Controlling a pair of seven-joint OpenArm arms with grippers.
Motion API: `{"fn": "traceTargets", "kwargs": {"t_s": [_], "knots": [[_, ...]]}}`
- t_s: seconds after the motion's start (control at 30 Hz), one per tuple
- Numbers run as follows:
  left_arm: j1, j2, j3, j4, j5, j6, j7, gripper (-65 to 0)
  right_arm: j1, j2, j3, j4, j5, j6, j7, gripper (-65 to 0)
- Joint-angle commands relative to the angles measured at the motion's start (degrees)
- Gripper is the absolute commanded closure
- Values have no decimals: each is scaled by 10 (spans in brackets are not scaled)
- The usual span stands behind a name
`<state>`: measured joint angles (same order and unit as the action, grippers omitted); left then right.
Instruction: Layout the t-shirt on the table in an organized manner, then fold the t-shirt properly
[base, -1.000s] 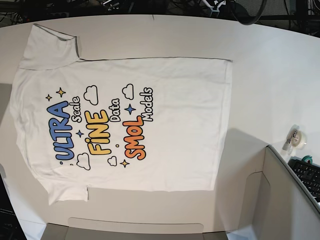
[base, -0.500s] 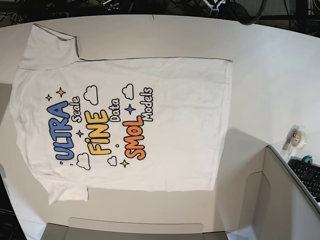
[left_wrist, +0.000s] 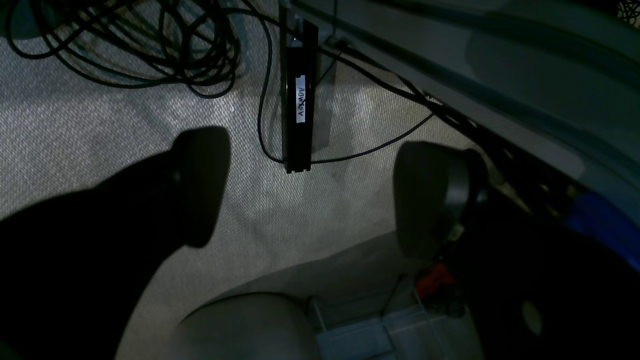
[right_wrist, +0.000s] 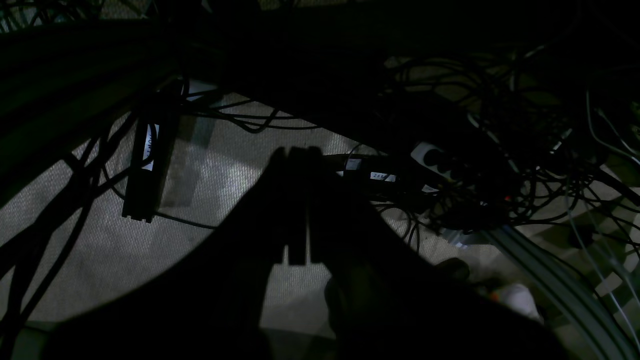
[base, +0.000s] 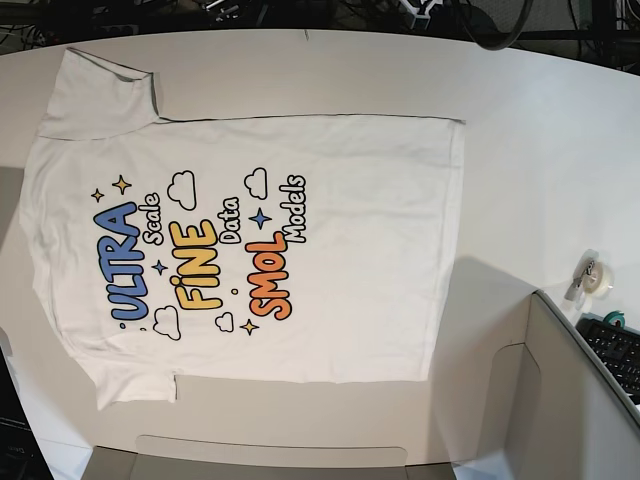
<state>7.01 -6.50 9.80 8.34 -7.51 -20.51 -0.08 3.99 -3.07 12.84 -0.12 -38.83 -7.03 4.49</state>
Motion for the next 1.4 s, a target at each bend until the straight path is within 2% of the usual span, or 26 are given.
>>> {"fn": "traceTargets", "kwargs": {"t_s": [0.0, 0.73, 1.03, 1.17, 1.37], "knots": [[-6, -1, 1, 1, 1, -3, -1, -485, 2, -2, 0, 1, 0, -1, 3, 0], [16, -1, 2, 1, 1, -3, -4, -485, 2, 0, 0, 1, 0, -1, 4, 0], [16, -14, 3, 1, 2, -3, -3, -485, 2, -5, 0, 1, 0, -1, 3, 0], [-11, -31, 3, 1, 2, -3, -4, -485, 2, -5, 0, 1, 0, -1, 6, 0], [-8, -30, 3, 1, 2, -3, -4, -485, 2, 0, 0, 1, 0, -1, 3, 0]]}}
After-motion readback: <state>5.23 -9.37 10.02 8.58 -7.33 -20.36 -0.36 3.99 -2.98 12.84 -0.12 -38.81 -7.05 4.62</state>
